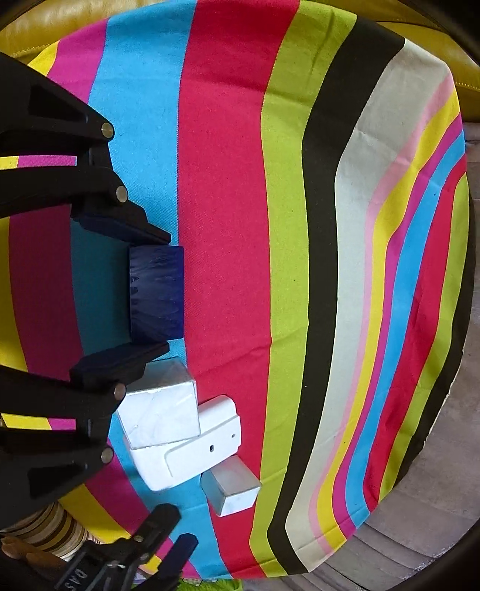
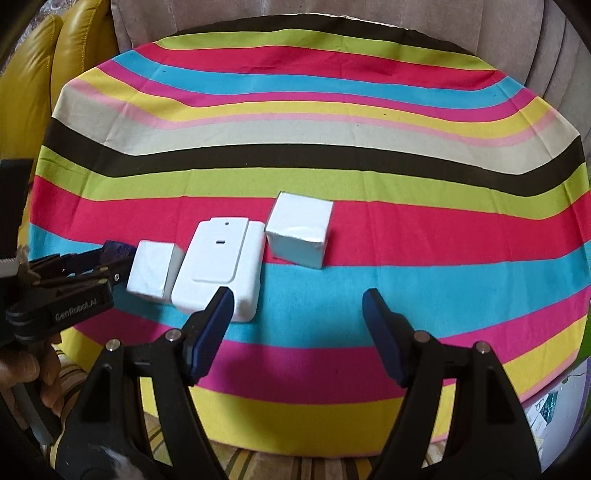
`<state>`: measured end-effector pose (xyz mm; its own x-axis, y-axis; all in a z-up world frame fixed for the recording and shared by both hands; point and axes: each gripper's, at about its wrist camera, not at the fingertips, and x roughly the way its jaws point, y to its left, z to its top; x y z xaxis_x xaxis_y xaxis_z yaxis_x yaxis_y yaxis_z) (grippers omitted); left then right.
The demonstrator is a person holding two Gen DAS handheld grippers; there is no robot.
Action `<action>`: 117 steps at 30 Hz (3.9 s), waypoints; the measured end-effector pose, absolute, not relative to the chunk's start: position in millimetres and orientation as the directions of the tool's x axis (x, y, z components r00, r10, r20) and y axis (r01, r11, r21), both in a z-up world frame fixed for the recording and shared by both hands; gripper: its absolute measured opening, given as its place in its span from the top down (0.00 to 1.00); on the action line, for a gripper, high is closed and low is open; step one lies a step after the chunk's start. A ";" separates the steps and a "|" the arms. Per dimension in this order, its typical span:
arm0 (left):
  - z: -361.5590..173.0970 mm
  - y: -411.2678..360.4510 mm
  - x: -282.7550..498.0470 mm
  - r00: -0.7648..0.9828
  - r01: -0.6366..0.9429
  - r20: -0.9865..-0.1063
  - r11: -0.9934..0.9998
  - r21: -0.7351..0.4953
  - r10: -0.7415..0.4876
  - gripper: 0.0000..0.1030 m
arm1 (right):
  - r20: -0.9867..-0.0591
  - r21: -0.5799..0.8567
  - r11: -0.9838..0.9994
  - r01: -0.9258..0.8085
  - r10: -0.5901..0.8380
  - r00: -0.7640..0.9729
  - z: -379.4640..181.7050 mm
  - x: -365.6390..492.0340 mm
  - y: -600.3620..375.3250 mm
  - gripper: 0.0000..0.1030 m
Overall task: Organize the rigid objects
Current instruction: 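Grasp the blue block with the left tool, then grasp the small white cube box with the right tool while the left tool holds the block, then carry the block and cube box over the storage box, then open both tools to drop the block and cube box inside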
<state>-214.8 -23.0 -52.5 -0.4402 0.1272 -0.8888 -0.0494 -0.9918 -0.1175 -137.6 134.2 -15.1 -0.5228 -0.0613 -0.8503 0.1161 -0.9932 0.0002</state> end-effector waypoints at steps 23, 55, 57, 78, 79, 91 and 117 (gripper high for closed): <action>-17.3 -6.7 -203.4 -0.534 -0.024 -0.830 -0.984 -0.174 0.160 0.50 | -0.837 -0.062 -0.997 0.035 0.033 -0.547 -35.0 -188.6 119.7 0.57; 19.3 174.0 -147.8 -0.482 -0.423 -0.771 -0.882 -0.210 0.415 0.50 | -0.789 -0.034 -0.959 -0.281 0.199 -0.581 20.0 -44.8 298.3 0.57; 23.3 184.8 -140.6 -0.479 -0.454 -0.770 -0.870 -0.194 0.422 0.50 | -0.792 -0.041 -0.947 -0.319 0.225 -0.567 21.1 -30.8 315.1 0.57; 15.1 328.3 -41.3 -0.279 -0.772 -0.840 -0.629 -0.092 0.466 0.50 | -0.828 -0.055 -0.885 -0.462 0.300 -0.475 0.1 68.7 409.6 0.57; 14.0 330.8 -37.8 -0.277 -0.779 -0.841 -0.621 -0.087 0.466 0.50 | -0.827 -0.061 -0.884 -0.463 0.305 -0.472 -1.0 71.3 410.7 0.57; -0.8 348.0 -8.9 -0.231 -0.857 -0.841 -0.512 -0.062 0.488 0.50 | -0.826 -0.075 -0.865 -0.496 0.332 -0.455 -7.1 88.0 424.2 0.57; -5.6 320.4 -43.9 -0.244 -0.736 -0.857 -0.662 -0.141 0.454 0.43 | -0.835 -0.023 -0.869 -0.494 0.288 -0.468 -8.7 86.4 422.4 0.29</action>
